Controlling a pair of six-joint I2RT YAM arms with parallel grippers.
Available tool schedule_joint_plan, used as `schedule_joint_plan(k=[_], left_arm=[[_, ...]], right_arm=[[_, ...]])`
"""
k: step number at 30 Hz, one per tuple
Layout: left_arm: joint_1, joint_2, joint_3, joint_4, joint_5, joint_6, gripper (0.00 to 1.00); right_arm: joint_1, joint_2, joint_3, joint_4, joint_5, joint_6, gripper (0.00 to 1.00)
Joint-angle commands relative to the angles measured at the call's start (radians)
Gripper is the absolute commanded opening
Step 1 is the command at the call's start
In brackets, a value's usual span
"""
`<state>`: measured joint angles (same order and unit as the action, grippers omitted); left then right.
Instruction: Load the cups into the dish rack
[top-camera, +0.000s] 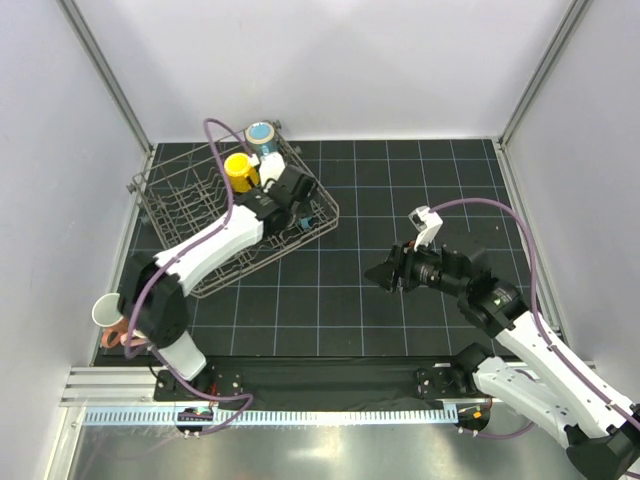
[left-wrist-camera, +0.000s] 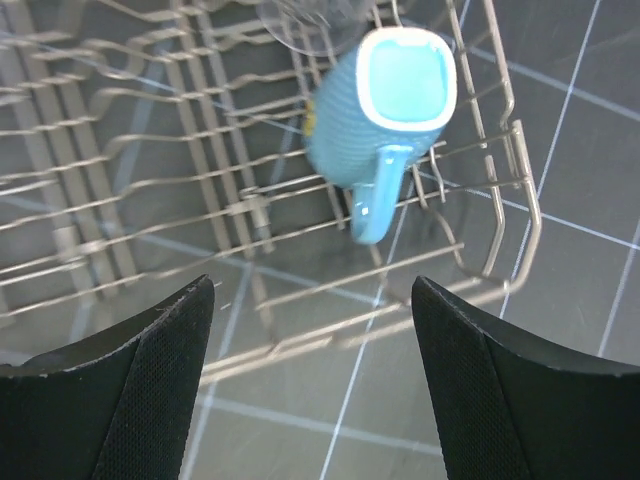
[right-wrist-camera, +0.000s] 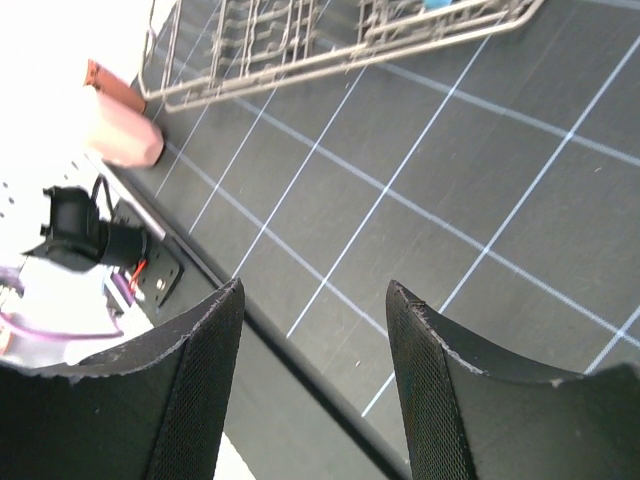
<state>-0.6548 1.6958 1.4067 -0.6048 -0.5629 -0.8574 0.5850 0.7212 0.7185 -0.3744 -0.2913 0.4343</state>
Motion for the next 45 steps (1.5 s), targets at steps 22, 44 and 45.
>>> schedule_joint_plan(k=[22, 44, 45], left_arm=[[0.782, -0.648, -0.321, -0.500, 0.038, 0.087, 0.81], [0.951, -0.622, -0.535, -0.248, -0.124, 0.185, 0.77], [0.955, -0.607, -0.537, -0.242, -0.121, 0.185, 0.77]], right_arm=[[-0.001, 0.185, 0.128, -0.057, -0.163, -0.049, 0.60], [-0.001, 0.235, 0.159, -0.083, -0.197, -0.058, 0.60], [-0.001, 0.231, 0.157, -0.083, -0.195, -0.055, 0.60]])
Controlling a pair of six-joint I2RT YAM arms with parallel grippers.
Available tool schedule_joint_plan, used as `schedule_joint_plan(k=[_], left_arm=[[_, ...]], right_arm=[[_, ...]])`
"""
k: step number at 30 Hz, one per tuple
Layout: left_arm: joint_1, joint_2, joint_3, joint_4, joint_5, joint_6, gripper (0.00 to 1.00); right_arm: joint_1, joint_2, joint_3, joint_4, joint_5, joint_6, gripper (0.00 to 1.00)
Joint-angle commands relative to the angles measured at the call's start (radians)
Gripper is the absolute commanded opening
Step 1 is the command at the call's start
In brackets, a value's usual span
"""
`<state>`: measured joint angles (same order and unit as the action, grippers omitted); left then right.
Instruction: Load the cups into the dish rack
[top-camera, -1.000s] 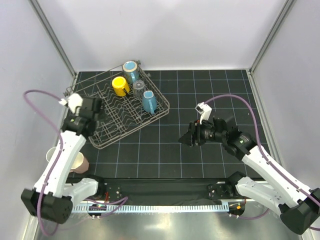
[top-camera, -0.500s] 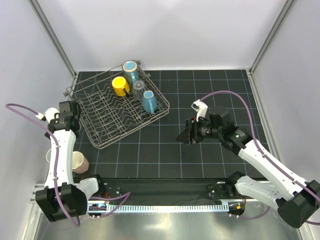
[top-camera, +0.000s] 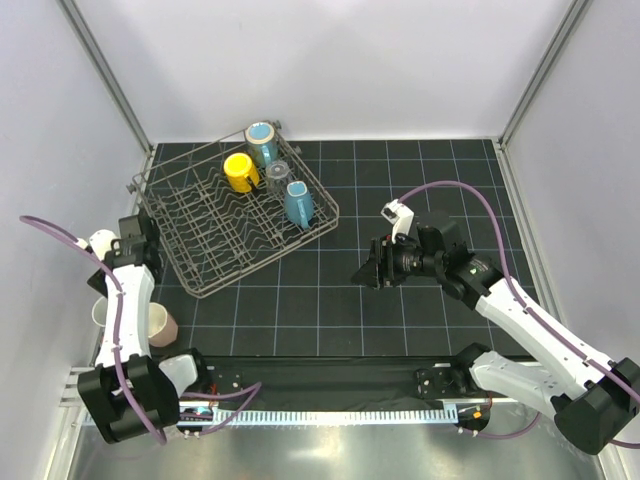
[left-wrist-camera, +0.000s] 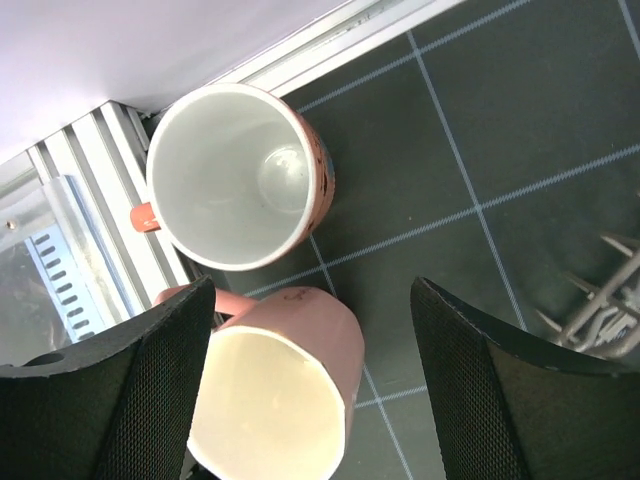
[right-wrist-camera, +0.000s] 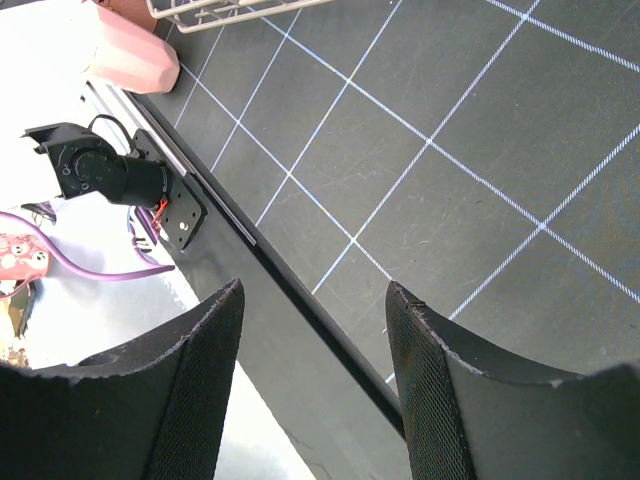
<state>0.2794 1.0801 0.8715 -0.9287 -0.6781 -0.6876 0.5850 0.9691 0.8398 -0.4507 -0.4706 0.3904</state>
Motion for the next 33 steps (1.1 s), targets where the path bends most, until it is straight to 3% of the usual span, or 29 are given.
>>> schedule_joint_plan(k=[1, 23, 33], left_arm=[[0.024, 0.015, -0.003, 0.085, -0.005, 0.011, 0.77], [0.109, 0.148, -0.029, 0.133, -0.011, -0.046, 0.70], [0.110, 0.199, -0.022, 0.117, -0.043, -0.101, 0.60]], right_arm=[[-0.001, -0.020, 0.032, -0.006, -0.016, -0.013, 0.61], [-0.002, -0.023, 0.028, -0.014, 0.012, -0.022, 0.60], [-0.001, -0.040, 0.028, -0.014, 0.010, -0.025, 0.61]])
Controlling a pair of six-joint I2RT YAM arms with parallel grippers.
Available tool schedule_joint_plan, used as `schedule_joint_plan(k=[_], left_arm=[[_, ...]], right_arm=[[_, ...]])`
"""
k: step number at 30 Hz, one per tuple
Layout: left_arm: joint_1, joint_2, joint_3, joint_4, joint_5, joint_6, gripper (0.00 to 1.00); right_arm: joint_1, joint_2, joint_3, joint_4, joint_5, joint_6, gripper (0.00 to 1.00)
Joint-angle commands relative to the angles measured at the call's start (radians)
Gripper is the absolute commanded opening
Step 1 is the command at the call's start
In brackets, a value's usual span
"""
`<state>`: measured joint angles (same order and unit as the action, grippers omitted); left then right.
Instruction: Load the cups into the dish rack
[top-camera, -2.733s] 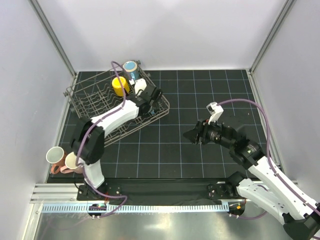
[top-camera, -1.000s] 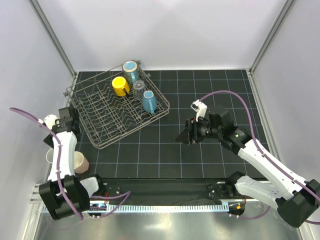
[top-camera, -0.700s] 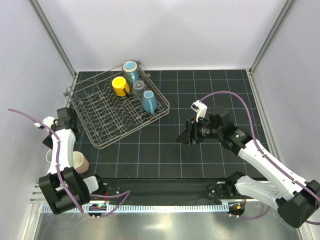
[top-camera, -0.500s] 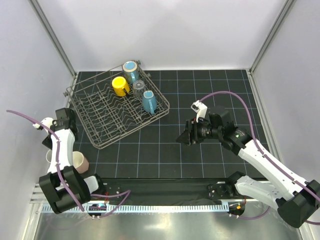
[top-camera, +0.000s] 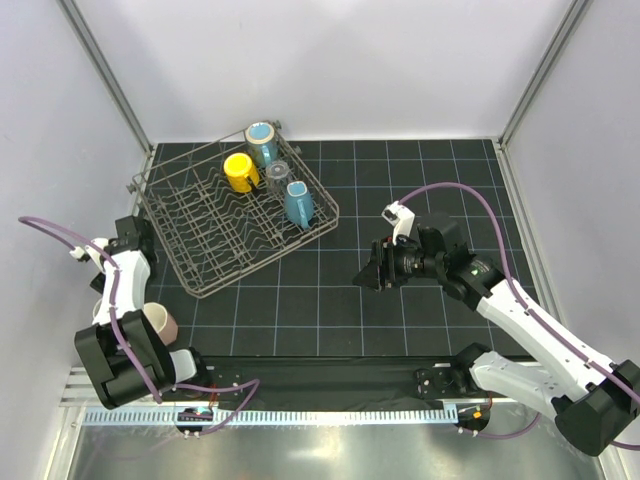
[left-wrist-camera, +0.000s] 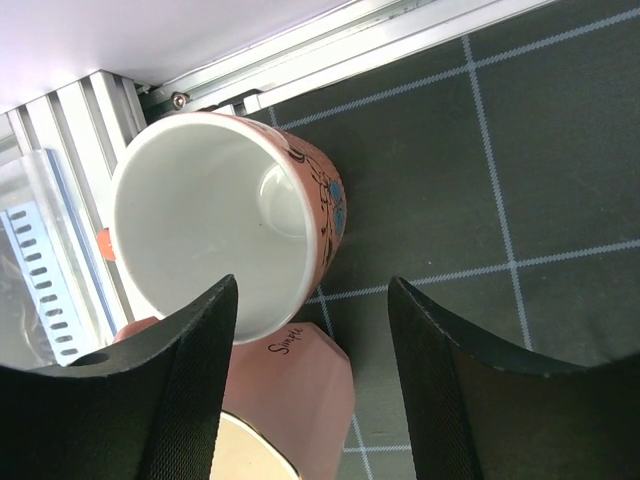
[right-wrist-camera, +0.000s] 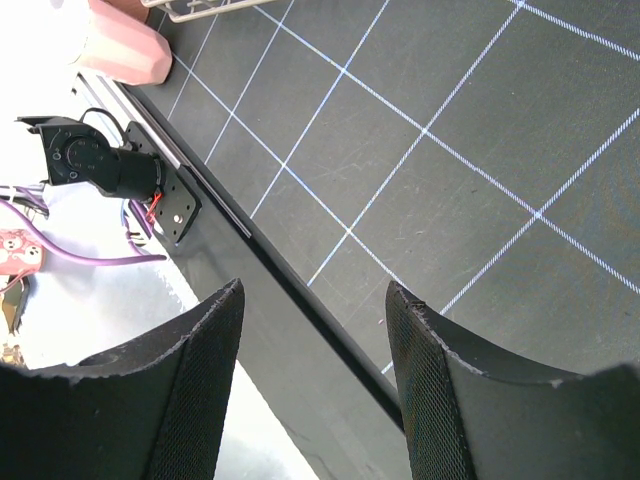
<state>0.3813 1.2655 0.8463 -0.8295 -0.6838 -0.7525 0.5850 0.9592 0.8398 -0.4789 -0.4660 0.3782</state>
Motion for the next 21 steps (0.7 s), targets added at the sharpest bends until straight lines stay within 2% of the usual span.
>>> schedule_joint_plan(k=[1, 11, 16, 17, 19, 21], left_arm=[[0.007, 0.018, 0.005, 0.018, -0.048, -0.036, 0.59], [0.024, 0.044, 0.014, 0.033, -0.066, -0.021, 0.53], [0.050, 0.052, 0.019, 0.047, -0.039, -0.015, 0.36], [0.051, 0.052, 0.019, 0.050, -0.039, -0.010, 0.29], [0.053, 0.051, 0.026, 0.046, -0.039, -0.008, 0.22], [0.053, 0.048, 0.031, 0.043, -0.036, -0.001, 0.09]], right_arm=[[-0.002, -0.030, 0.027, 0.013, 0.006, -0.013, 0.60], [-0.001, -0.025, 0.033, 0.013, 0.009, -0.013, 0.61], [-0.002, -0.028, 0.030, 0.006, 0.021, -0.021, 0.61], [-0.002, -0.030, 0.028, 0.006, 0.029, -0.021, 0.61], [-0.001, -0.031, 0.027, 0.005, 0.030, -0.022, 0.61], [-0.002, -0.030, 0.031, 0.005, 0.029, -0.021, 0.61]])
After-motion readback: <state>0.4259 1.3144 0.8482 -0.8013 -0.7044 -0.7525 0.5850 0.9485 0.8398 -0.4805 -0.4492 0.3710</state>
